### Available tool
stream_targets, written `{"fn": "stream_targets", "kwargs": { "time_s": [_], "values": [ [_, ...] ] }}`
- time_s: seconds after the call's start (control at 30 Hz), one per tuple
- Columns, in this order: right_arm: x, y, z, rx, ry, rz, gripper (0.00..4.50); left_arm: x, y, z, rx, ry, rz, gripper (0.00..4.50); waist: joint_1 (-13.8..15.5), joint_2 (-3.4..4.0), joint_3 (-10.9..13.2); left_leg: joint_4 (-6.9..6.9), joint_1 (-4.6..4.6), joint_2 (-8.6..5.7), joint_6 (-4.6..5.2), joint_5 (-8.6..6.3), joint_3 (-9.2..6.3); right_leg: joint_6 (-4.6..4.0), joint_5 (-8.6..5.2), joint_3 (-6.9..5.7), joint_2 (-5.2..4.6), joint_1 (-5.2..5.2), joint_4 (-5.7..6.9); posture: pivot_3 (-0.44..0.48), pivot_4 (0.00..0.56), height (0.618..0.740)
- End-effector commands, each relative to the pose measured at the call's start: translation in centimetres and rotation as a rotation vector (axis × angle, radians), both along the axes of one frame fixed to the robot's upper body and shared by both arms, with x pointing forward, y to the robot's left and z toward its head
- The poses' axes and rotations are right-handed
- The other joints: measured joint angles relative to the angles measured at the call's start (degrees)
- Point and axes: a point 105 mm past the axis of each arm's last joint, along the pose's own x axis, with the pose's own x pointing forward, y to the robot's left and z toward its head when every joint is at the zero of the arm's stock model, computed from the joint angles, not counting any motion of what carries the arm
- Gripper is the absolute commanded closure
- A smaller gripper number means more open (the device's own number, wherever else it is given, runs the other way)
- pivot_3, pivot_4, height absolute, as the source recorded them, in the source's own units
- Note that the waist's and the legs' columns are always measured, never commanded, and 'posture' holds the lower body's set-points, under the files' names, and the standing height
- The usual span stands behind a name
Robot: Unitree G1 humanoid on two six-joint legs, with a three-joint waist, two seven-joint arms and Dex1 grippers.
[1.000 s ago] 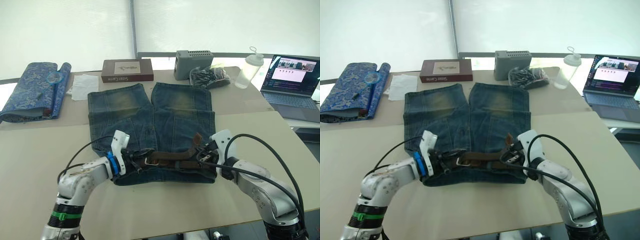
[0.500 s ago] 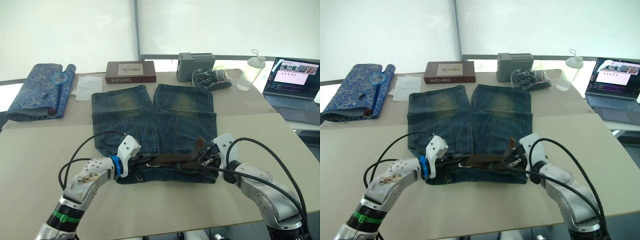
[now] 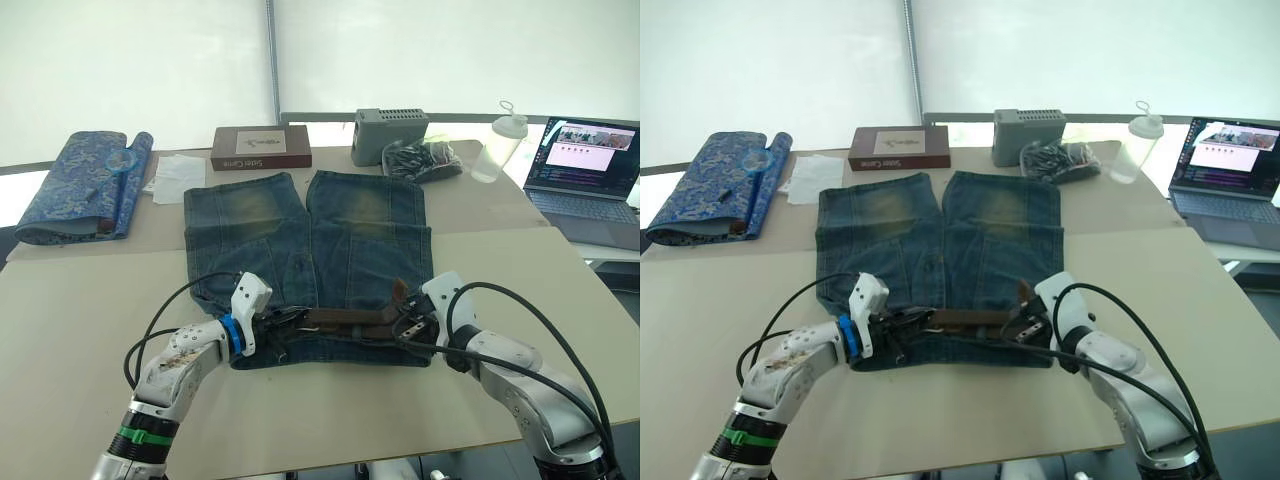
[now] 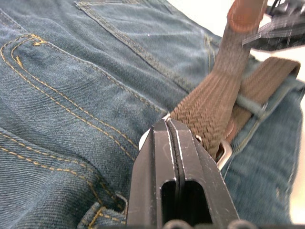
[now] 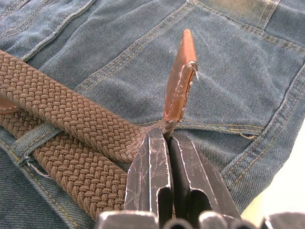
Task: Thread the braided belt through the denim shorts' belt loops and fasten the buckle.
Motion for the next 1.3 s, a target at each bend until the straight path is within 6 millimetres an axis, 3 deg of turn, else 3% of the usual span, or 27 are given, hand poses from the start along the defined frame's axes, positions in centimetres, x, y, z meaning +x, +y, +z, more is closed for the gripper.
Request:
{"fn": "stream_targets", "kwargs": {
  "time_s": [0.03,0.2,0.33,0.53,0.73,0.8,0.87,1.0,1.07,1.2,1.3],
  "values": [
    [-0.1,1.0,1.0,0.009,-0.049,0.042,4.5,-0.2,-1.0,2.5,-0.064,-0.051,-0.049,4.47,-0.06,-0.03,0.02,0.0,-0.02,0.0,0.02,-0.01,0.0,0.0,-0.01,0.0,0.0,-0.01,0.0,0.0,0.15,0.74],
    [-0.1,1.1,1.1,0.01,-0.053,0.049,4.5,-1.3,-2.9,3.5,-0.041,-0.08,-0.145,4.47,-0.23,-0.09,0.05,0.0,-0.19,-0.03,0.05,-0.03,0.0,0.01,0.0,0.02,-0.01,-0.14,-0.02,0.0,0.15,0.74],
    [0.1,1.3,1.2,0.013,-0.057,0.051,4.5,-0.6,-2.9,1.9,0.091,-0.062,-0.107,4.47,-0.34,-0.09,0.05,0.01,-0.22,-0.03,0.05,-0.03,0.0,0.0,0.0,0.03,0.01,-0.19,0.0,0.0,0.15,0.74],
    [0.1,1.3,1.3,0.009,-0.064,0.053,4.5,0.5,0.4,-3.1,0.282,0.059,0.046,4.47,-0.6,-0.09,0.05,0.01,-0.2,-0.01,0.05,-0.03,0.01,-0.01,-0.01,0.04,0.06,-0.22,0.03,0.0,0.15,0.74],
    [0.2,1.2,0.8,-0.018,-0.058,0.046,4.5,-1.0,3.3,-8.0,0.439,0.151,0.086,4.47,-1.12,-0.05,-0.01,-0.01,0.36,0.08,0.04,-0.03,0.02,-0.05,-0.4,0.02,0.05,0.29,0.02,0.0,0.15,0.74],
    [0.5,0.7,0.2,-0.047,-0.047,0.009,4.5,-1.2,4.1,-9.0,0.419,0.175,0.135,4.47,-1.4,0.02,-0.15,-0.01,0.47,0.15,0.02,-0.02,0.02,-0.09,-0.41,0.04,0.06,0.34,0.04,0.0,0.15,0.74],
    [0.7,-0.2,-0.2,-0.081,-0.046,-0.037,4.5,-1.0,4.6,-8.9,0.349,0.194,0.197,4.47,-1.47,0.06,-0.17,-0.02,0.77,0.34,0.01,-0.02,0.04,-0.08,-0.42,0.1,0.0,0.54,0.07,0.0,0.15,0.74],
    [1.1,-1.5,0.2,-0.09,-0.064,-0.095,4.5,0.0,4.8,-7.0,0.054,0.292,0.316,4.47,-1.35,0.12,-0.18,-0.06,1.11,0.54,-0.03,-0.03,0.08,-0.05,-0.4,-0.02,0.02,0.56,0.12,0.0,0.15,0.74],
    [1.2,-1.9,0.6,-0.088,-0.078,-0.105,4.5,-0.2,5.7,-7.8,0.066,0.337,0.348,4.47,-1.29,0.13,-0.19,-0.06,1.06,0.59,-0.07,-0.01,0.08,-0.02,-0.39,-0.08,0.12,0.52,0.15,0.0,0.15,0.74],
    [1.1,-1.1,1.4,-0.026,-0.104,-0.067,4.5,-0.4,6.9,-8.5,0.043,0.39,0.412,4.47,-1.29,0.52,-0.4,-0.12,0.97,0.56,-0.11,0.0,0.11,0.22,-0.22,0.03,0.4,0.51,0.14,0.0,0.15,0.74],
    [1.0,0.2,2.2,0.047,-0.123,-0.026,4.5,0.4,6.9,-5.7,-0.178,0.379,0.425,4.47,-1.41,0.68,-0.49,-0.21,0.92,0.55,-0.16,-0.03,0.17,0.17,-0.25,0.14,0.39,0.4,0.12,0.0,0.15,0.74]
  ]
}}
